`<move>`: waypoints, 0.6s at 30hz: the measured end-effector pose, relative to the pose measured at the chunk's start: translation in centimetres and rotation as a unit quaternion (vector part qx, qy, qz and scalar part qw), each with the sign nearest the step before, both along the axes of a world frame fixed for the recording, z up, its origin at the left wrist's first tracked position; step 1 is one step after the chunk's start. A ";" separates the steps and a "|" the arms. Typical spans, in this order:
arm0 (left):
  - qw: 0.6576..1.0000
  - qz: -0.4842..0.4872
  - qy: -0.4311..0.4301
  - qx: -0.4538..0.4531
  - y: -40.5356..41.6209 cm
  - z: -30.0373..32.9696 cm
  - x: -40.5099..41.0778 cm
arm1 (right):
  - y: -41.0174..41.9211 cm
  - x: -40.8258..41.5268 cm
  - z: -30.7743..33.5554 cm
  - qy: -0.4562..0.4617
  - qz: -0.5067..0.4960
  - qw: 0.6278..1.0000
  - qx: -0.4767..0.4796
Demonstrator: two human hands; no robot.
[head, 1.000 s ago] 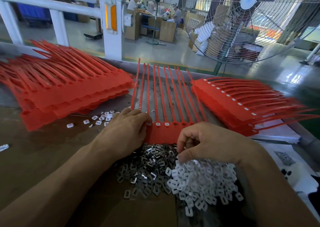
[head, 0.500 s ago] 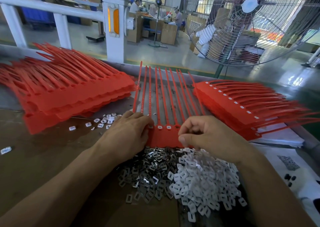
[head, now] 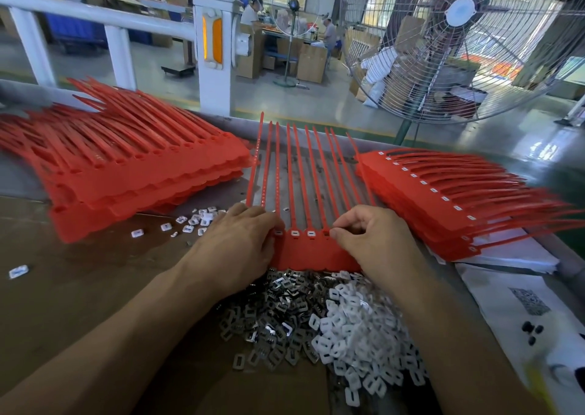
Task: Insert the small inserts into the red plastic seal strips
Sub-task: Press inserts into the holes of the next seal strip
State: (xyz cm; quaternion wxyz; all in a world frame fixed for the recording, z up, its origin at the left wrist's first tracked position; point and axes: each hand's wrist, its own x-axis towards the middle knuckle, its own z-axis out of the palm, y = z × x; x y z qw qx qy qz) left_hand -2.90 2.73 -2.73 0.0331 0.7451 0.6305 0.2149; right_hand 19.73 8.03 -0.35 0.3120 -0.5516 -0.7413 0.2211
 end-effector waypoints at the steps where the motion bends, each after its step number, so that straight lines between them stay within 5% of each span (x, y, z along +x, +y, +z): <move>1: 1.000 0.000 -0.001 -0.001 0.0 0.0 0.0 | 0.0 -0.1 -0.1 -0.001 -0.004 1.000 0.005; 18: 1.000 0.003 0.005 -0.007 0.0 0.2 0.1 | 1.1 -0.6 -1.3 0.051 -0.024 0.998 -0.040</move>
